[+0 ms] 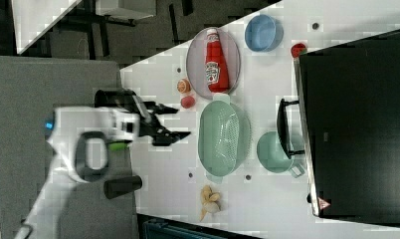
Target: Drag strainer left to right.
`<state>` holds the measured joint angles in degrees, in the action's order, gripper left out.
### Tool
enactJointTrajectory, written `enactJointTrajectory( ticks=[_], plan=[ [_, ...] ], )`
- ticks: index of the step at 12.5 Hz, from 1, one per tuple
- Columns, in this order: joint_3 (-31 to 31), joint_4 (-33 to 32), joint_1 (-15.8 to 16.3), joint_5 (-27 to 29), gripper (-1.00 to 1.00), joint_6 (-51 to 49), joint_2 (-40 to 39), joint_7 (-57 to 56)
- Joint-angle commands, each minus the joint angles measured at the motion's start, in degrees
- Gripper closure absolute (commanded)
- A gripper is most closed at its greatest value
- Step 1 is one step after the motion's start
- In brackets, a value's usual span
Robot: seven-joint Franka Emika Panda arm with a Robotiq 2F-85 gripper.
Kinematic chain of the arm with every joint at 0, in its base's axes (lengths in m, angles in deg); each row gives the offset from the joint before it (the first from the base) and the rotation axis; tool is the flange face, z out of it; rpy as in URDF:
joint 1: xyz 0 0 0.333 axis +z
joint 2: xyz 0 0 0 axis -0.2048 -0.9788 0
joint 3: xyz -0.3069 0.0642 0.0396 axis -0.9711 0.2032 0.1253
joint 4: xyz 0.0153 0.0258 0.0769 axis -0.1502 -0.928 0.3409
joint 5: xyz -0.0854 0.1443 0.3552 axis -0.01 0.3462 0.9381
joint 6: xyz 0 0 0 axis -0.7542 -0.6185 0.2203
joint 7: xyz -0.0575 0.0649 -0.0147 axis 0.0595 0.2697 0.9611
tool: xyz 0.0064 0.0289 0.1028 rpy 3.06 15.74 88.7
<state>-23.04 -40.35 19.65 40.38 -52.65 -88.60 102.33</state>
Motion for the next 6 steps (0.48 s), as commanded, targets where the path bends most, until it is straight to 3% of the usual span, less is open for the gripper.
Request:
enactJointTrajectory(
  ticks=[1,3,6],
  plan=[
    [-2.91,13.39,-1.17,-1.21,-1.00,-10.82,1.11,-17.48],
    [-5.19,20.08,-1.21,-2.38,-1.00,-13.21,1.20,-25.89],
    [-5.63,26.08,-1.16,-2.14,-1.00,-23.09,2.07,-26.01]
  ],
)
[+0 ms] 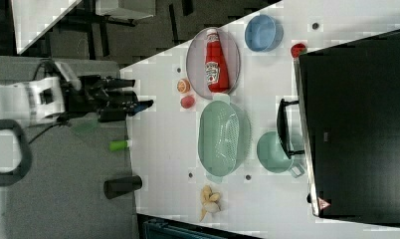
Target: Drag strainer left to right.
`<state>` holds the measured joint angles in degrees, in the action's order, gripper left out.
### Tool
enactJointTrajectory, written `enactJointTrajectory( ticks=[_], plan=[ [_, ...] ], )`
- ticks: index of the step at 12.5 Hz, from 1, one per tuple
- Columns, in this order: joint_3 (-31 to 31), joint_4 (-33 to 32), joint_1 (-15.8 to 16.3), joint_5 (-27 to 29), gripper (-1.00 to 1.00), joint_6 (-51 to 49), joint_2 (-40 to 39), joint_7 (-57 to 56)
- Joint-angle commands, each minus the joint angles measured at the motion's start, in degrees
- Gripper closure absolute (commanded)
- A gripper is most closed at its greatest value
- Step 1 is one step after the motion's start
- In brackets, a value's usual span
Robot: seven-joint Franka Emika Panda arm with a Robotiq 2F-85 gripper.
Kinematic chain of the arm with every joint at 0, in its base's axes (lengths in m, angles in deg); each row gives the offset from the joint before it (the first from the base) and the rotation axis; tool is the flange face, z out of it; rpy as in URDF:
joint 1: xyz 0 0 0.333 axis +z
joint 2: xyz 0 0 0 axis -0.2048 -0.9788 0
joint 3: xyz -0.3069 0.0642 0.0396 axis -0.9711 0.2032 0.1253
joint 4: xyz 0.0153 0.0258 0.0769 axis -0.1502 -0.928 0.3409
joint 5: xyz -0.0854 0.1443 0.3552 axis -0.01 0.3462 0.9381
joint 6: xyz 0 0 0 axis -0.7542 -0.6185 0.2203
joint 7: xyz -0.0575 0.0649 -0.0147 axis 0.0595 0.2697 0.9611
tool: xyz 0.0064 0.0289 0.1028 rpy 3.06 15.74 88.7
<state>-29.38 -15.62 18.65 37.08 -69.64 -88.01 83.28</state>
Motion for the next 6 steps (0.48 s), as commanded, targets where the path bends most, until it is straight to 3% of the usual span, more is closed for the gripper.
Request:
enactJointTrajectory(
  ticks=[1,6],
  plan=[
    [0.54,2.58,-0.18,1.16,-1.00,-8.49,1.69,-6.92],
    [0.33,3.22,-0.16,1.37,-1.00,-12.01,1.86,-7.10]
  ],
)
